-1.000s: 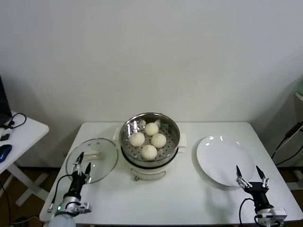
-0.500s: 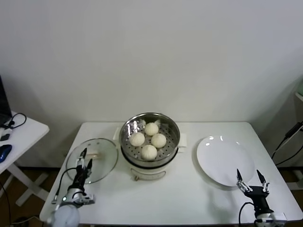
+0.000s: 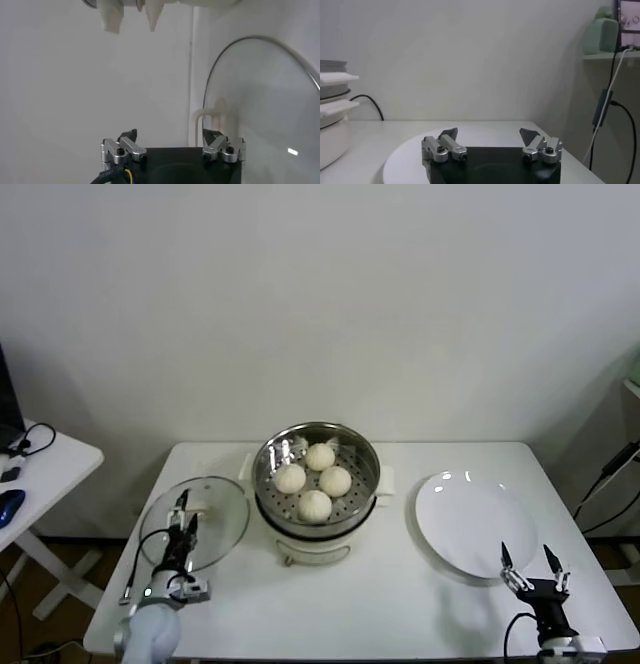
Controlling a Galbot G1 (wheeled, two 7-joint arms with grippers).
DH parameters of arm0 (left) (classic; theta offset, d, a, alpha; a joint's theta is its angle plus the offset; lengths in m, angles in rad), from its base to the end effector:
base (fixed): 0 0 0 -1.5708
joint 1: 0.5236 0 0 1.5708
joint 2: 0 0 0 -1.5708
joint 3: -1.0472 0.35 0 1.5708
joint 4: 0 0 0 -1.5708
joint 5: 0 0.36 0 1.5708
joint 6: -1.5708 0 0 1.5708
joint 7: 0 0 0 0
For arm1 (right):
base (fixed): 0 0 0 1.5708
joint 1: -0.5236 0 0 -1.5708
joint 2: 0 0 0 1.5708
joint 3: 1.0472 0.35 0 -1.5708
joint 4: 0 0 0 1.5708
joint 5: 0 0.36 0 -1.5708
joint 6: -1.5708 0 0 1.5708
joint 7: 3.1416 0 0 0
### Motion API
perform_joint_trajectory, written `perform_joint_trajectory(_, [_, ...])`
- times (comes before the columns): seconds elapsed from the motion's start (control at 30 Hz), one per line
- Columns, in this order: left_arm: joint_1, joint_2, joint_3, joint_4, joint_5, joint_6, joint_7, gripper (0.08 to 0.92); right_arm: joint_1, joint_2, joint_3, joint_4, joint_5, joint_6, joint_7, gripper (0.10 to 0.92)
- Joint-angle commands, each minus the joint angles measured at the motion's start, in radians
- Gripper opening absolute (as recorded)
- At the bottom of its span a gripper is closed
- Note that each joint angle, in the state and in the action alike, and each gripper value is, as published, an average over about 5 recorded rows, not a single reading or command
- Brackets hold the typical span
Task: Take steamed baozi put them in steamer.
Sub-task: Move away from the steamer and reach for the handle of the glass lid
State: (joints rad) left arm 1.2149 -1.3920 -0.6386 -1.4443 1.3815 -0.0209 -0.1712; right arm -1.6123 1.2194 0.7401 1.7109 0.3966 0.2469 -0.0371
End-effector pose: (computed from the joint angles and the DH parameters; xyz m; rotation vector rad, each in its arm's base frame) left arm 0.2861 0.1106 -0.4357 0.0182 -2.1124 -2.1142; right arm 0.1574 -0.1751 -0.4018 -0.1707 -3.0273 0.0453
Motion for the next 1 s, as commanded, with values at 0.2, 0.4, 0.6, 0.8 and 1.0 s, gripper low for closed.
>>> perform_joint_trajectory(0.2, [-0.076,-0.007,0.01,0.067,0.043,0.064,0.01,0.823,-0.007,0.019,0.001,0.011,-0.001,0.004,-0.005,0.823])
perform_joint_trajectory(0.4, [-0.104,-0.004,0.013,0.113,0.057,0.059,-0.008,0.823,-0.012,0.028,0.007,0.027,-0.001,0.003,-0.008,0.823])
perform_joint_trajectory(0.6, [-0.119,-0.005,0.014,0.134,0.065,0.057,-0.016,0.823,-0.013,0.032,0.01,0.031,-0.002,0.002,-0.009,0.823])
perform_joint_trajectory(0.8, [-0.12,-0.007,0.012,0.148,0.073,0.052,-0.022,0.806,-0.012,0.032,0.013,0.029,-0.003,0.0,-0.008,0.823])
perform_joint_trajectory(1.0, [-0.114,-0.009,0.009,0.16,0.075,0.056,-0.044,0.645,-0.012,0.034,0.012,0.028,-0.003,-0.002,-0.008,0.823])
